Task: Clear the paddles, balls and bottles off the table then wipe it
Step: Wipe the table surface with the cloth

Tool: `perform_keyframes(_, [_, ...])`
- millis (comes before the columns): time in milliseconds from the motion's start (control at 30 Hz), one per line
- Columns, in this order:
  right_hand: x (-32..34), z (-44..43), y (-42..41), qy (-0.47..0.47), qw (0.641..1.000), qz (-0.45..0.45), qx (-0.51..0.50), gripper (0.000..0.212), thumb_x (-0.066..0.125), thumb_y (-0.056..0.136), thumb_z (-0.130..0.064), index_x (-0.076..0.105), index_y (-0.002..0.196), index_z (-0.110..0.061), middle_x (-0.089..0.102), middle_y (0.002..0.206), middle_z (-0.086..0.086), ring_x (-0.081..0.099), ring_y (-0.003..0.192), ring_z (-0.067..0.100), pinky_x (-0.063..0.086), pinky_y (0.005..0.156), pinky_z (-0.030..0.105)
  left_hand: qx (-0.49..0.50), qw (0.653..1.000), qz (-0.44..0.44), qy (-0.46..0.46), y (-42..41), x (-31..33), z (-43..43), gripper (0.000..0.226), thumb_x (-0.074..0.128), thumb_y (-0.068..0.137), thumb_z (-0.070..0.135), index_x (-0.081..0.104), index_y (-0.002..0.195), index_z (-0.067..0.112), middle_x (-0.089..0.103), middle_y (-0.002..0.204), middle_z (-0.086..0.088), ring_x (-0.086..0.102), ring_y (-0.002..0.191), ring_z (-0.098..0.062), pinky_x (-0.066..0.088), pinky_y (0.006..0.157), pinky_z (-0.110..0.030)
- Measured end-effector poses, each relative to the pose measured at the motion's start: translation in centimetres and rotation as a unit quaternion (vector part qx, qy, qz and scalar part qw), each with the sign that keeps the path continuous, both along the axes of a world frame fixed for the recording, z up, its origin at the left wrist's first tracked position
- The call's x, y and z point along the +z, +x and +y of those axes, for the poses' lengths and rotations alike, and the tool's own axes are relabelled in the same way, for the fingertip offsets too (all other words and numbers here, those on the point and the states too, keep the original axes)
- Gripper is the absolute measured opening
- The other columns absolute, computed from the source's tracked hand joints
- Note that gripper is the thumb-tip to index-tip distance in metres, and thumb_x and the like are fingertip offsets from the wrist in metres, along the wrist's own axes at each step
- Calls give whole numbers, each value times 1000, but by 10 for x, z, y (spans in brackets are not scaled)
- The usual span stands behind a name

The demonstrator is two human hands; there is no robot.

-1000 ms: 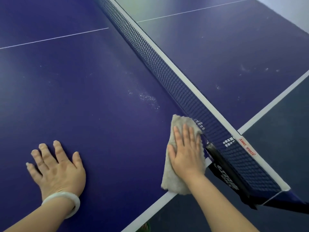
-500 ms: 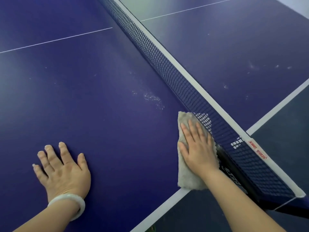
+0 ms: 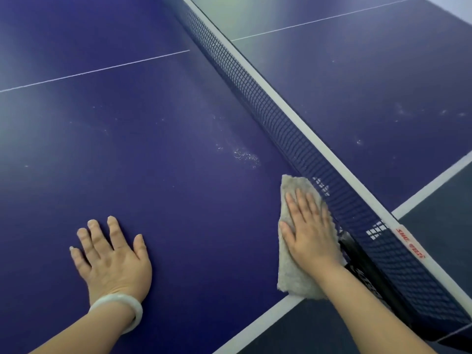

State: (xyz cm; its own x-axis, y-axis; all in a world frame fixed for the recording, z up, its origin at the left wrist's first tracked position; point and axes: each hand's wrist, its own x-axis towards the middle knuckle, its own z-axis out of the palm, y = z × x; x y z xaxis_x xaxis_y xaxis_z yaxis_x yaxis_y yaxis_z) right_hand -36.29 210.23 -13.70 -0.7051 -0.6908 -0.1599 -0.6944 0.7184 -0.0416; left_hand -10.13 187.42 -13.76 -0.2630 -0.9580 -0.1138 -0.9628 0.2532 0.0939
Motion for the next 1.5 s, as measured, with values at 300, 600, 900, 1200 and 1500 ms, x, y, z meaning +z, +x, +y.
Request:
perform_keyframes(300, [-7,-137,54,-38,997,-2,-62,73,4,97,-49,-8,156,-9,-14,163,15,-15,151,31,-7,122,53,-7,1000,-4,-1,2,-1,-1,69,12,98,50,4,157,15,-4,164,-13,-11,151,-28,-7,122,-48])
perform_keyframes(600, [-9,-90,43,-16,984,21,-174,72,9,99,-49,-11,155,-8,-11,164,14,-10,152,28,1,123,51,-16,1000,-14,-3,2,-2,-1,74,-1,93,50,-1,157,13,-6,164,-16,-10,151,-32,-5,121,-52])
perform_keyframes(900, [-8,-129,28,-9,982,25,-185,71,13,99,-46,-11,156,-11,-13,164,12,-12,152,27,-2,123,50,-69,995,68,-27,20,-17,-8,65,25,96,44,35,149,7,25,158,-21,16,149,-35,0,121,-49])
perform_keyframes(1200, [-8,-159,-11,-12,985,27,-171,71,12,99,-47,-14,155,-12,-15,163,11,-14,151,26,-1,123,49,-125,986,100,-45,-42,-8,-52,65,23,101,41,31,150,1,24,158,-20,19,148,-34,4,122,-40])
perform_keyframes(1500, [-5,-237,-59,-31,997,-4,-74,70,12,101,-46,-14,155,-10,-18,163,13,-16,151,27,-3,123,48,-28,998,6,-56,-78,-15,-65,69,24,97,45,24,153,4,21,161,-16,11,151,-30,8,122,-48])
